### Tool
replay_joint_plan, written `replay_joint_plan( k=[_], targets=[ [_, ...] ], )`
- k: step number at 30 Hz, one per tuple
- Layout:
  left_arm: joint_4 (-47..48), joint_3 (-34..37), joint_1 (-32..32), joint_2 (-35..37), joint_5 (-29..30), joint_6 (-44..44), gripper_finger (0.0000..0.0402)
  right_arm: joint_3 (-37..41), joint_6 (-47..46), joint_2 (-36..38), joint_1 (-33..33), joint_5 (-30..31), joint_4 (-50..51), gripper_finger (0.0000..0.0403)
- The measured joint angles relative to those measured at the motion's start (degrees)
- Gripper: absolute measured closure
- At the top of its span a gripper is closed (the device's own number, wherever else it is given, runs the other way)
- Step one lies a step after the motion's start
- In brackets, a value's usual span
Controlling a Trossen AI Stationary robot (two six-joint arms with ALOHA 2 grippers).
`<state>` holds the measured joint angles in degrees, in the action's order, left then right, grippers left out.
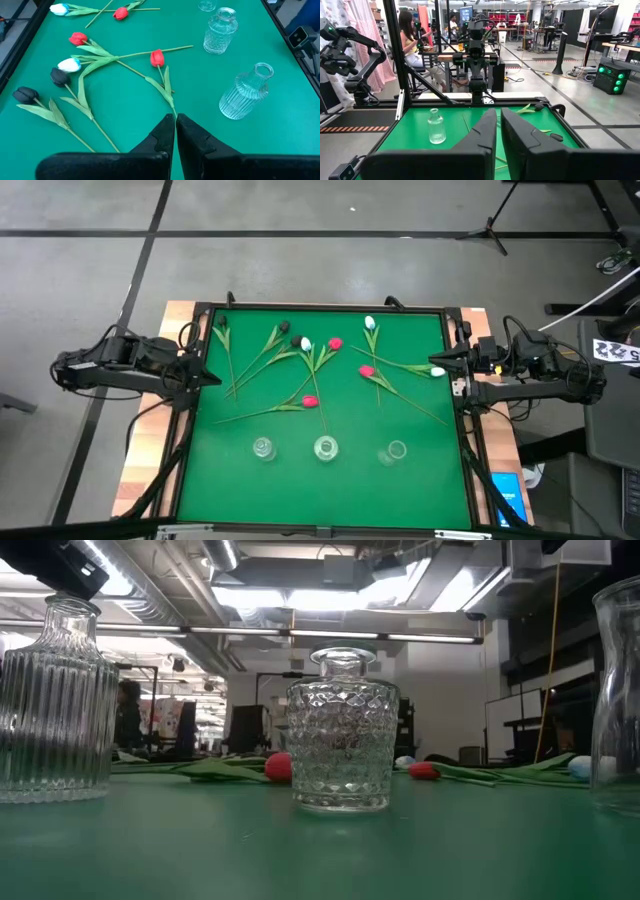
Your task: Sort flowers into vase by color
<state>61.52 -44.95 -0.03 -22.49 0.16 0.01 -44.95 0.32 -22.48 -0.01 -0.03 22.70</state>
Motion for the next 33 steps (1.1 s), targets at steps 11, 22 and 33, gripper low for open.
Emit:
replay_joint_plan(
  k=[11,22,33],
  targets=[
    [0.02,-0.02,0.00,0.01,0.00,0.00,0.0384,0.00,1.63,0.00,0.00,3.87,0.52,0.0375],
    [0.00,-0.01,0.01,0.01,2.15,0.00,0.0384,-0.02,13.99,-0.17,0.00,9.09,-2.03,0.0375],
    [0.00,-0.02,0.00,0.01,3.39,-0.90,0.0384,0.00,24.58,-3.53,0.00,20.92,1.45,0.0375]
  ],
)
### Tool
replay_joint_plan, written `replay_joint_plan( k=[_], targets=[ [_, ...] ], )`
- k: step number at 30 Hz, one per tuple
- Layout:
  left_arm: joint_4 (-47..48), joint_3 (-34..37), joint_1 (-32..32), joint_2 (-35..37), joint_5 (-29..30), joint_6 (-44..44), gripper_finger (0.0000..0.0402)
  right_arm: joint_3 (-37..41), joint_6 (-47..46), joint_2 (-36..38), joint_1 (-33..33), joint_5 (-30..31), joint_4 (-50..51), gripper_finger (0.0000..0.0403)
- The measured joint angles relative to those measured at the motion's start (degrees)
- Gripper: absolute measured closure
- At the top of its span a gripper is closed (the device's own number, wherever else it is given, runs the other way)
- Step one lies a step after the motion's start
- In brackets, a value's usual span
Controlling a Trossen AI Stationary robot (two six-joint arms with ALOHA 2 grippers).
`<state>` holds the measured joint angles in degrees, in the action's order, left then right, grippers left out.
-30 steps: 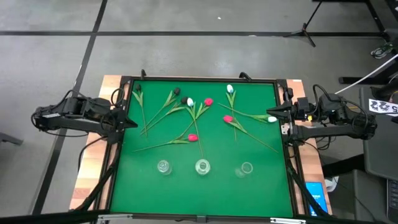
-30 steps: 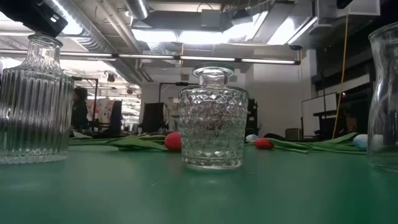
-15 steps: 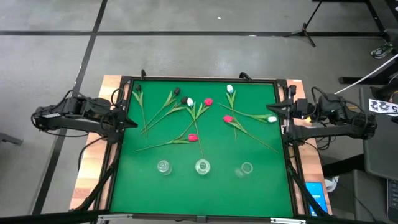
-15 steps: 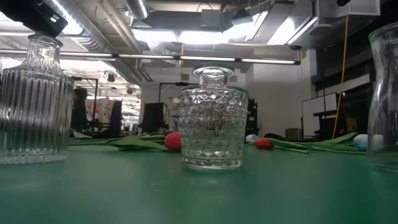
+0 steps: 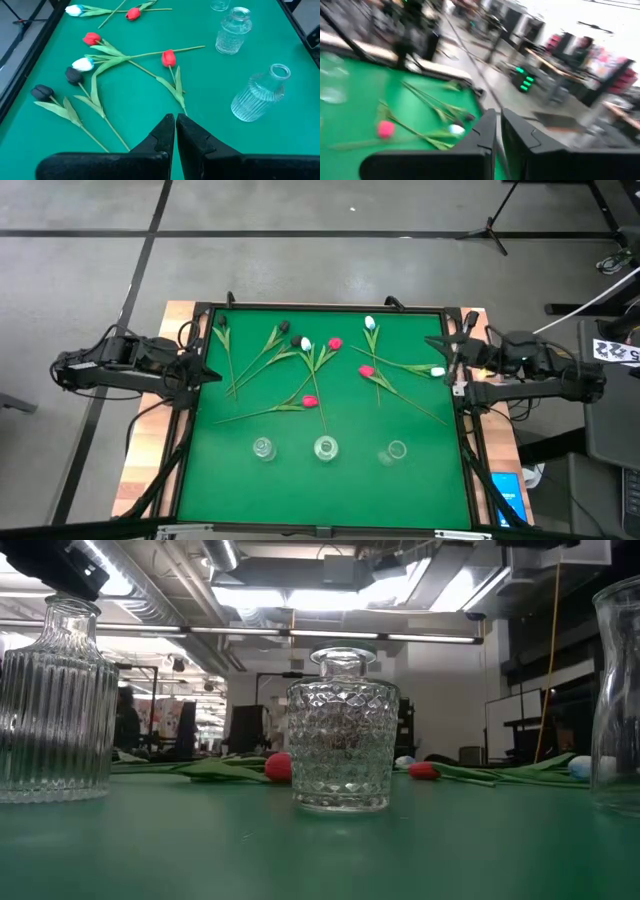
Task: Sort flowers into vase by color
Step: Put the middle right pink tulip into the right transparent vase
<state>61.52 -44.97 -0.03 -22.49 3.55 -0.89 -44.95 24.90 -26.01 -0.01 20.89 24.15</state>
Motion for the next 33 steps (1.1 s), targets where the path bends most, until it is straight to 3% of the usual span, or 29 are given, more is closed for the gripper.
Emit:
replay_joint_plan(
  k=[5,10,21,23,27,33],
  targets=[
    [0.00,0.00,0.00,-0.02,0.09,-8.66,0.0384,0.00,0.63,-4.16,0.00,2.06,-2.01,0.0375],
    [0.00,0.02,0.00,0.01,0.11,-10.36,0.0384,0.02,-0.53,-10.73,0.00,1.03,-10.47,0.0375],
    [-6.46,0.17,0.00,-0.08,0.79,6.28,0.0384,0.07,-1.57,-30.77,0.00,-4.12,-36.33,0.0375],
    [-8.83,0.41,0.02,-0.13,3.89,7.59,0.0384,0.07,-2.47,-32.30,0.00,-4.84,-37.36,0.0375],
    [-9.07,0.46,0.02,-0.13,7.04,18.29,0.0384,0.07,-3.47,-32.77,0.00,-5.12,-37.85,0.0375],
    [-9.84,0.52,0.02,-0.13,7.14,19.26,0.0384,0.07,-2.48,-31.83,0.00,-5.19,-37.60,0.0375]
  ],
)
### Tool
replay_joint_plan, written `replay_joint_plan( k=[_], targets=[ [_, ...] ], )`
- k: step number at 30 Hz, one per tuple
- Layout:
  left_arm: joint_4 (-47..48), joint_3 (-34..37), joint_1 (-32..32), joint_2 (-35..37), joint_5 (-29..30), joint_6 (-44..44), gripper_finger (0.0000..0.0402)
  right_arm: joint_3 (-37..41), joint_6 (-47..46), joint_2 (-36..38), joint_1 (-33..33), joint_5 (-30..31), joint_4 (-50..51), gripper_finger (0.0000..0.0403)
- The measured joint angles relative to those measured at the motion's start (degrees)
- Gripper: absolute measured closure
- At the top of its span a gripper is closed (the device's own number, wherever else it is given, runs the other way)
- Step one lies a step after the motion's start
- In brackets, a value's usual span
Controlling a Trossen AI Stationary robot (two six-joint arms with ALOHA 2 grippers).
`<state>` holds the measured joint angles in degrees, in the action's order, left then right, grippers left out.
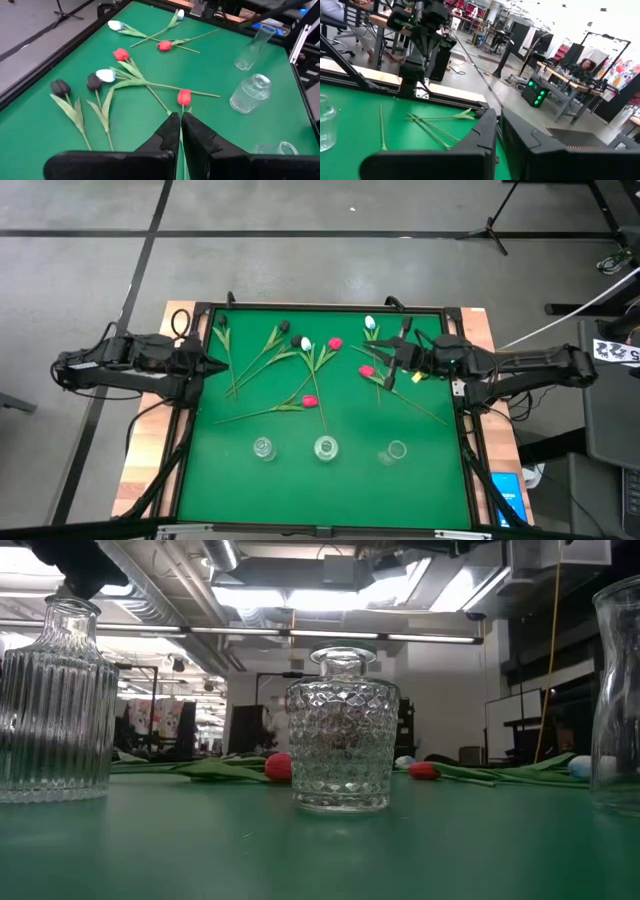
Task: Sort flowers into vase by color
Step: Put the middle right pink tulip into the right transparent vase
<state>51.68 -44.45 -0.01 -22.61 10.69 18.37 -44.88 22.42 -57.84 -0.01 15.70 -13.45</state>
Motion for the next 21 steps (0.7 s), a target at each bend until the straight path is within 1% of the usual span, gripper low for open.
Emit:
replay_joint_plan(
  k=[3,5,7,9,11,13,15,17,18,19,21],
  targets=[
    [-4.20,1.25,0.00,0.04,0.46,1.14,0.0384,-0.01,0.35,0.39,0.00,-0.01,0.00,0.0375],
    [-8.14,4.04,0.00,0.02,0.92,1.11,0.0384,-0.02,0.42,0.43,-0.02,-0.01,0.14,0.0375],
    [-12.47,7.87,0.00,-0.03,1.08,-0.97,0.0384,0.00,0.53,0.82,-0.02,-0.10,0.69,0.0375],
    [-18.73,12.45,0.01,-0.49,2.54,-0.26,0.0384,-0.02,0.52,1.13,-0.02,-0.54,0.46,0.0375],
    [-27.25,17.80,0.46,-0.55,3.84,4.90,0.0384,-0.01,0.54,1.85,-0.02,-0.70,0.90,0.0375],
    [-38.35,22.51,1.30,-0.35,3.90,10.08,0.0384,-0.02,0.49,3.00,-0.12,1.93,1.17,0.0375],
    [-47.25,25.66,2.47,0.11,3.99,12.99,0.0384,-0.02,-0.94,5.08,-1.25,7.74,3.99,0.0375],
    [-51.23,26.96,4.04,0.61,4.35,14.29,0.0384,-0.13,-5.38,6.97,-2.91,14.26,8.54,0.0375],
    [-51.37,27.08,4.92,1.00,4.48,15.48,0.0384,-0.15,-8.28,7.88,-3.85,16.31,12.42,0.0375],
    [-51.23,27.10,5.78,1.39,4.59,16.78,0.0384,-0.15,-10.92,8.64,-4.79,16.96,17.28,0.0375],
    [-51.19,27.10,7.21,1.96,4.64,18.63,0.0384,-0.13,-15.70,9.41,-6.48,15.74,27.76,0.0375]
  ],
)
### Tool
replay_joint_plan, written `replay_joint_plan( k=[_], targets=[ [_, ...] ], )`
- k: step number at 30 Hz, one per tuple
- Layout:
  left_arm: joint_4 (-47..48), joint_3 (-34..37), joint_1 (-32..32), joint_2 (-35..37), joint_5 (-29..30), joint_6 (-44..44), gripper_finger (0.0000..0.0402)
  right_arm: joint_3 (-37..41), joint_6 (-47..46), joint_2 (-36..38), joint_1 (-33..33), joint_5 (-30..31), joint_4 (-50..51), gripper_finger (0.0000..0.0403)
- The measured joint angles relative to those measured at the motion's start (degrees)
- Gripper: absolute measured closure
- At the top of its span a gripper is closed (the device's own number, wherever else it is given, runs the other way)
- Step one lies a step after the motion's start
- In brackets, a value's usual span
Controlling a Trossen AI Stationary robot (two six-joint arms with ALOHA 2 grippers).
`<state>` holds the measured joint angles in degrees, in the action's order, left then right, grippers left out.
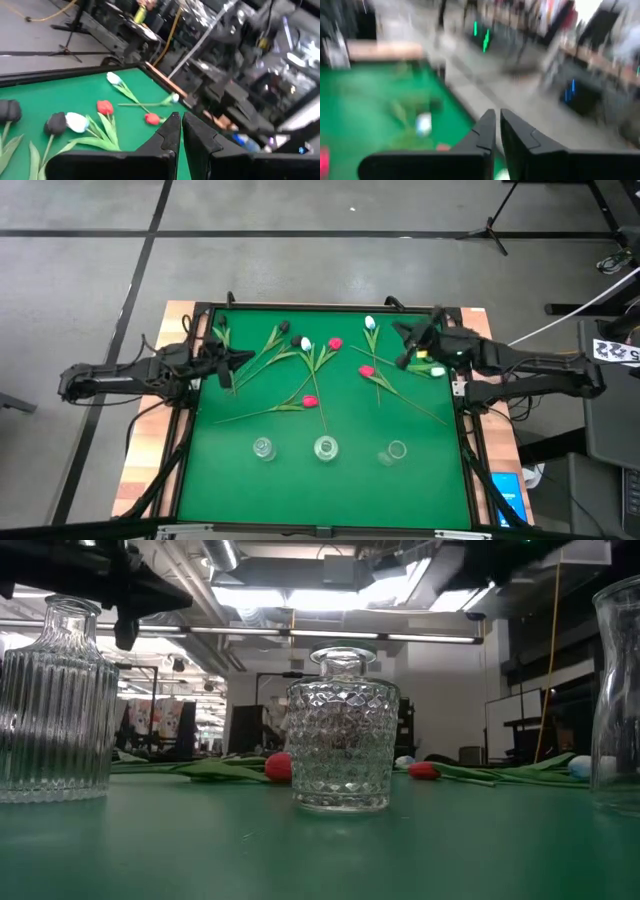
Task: Sort flowers into vase by color
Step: Put the middle right pink tulip into the right transparent vase
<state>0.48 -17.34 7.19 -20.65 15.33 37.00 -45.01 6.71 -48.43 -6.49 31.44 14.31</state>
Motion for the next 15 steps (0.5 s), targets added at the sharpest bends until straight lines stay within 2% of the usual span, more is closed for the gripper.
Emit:
replay_joint_plan(
  k=[4,7,10,15],
  targets=[
    [-3.14,-0.07,2.07,0.80,0.60,-0.91,0.0384,0.09,-5.35,-0.73,-0.30,-11.68,13.84,0.0354],
    [-4.59,-0.34,2.17,1.62,0.34,-3.38,0.0384,0.11,-6.77,-1.19,-0.22,-18.83,16.85,0.0303],
    [-4.29,-0.39,2.19,2.07,-3.61,-7.50,0.0384,0.09,-7.66,-1.41,-0.28,-20.74,17.27,0.0235],
    [-4.08,-0.39,2.17,2.12,-12.01,-5.14,0.0384,0.07,-7.80,-2.15,-0.30,-20.35,20.25,0.0125]
  ],
)
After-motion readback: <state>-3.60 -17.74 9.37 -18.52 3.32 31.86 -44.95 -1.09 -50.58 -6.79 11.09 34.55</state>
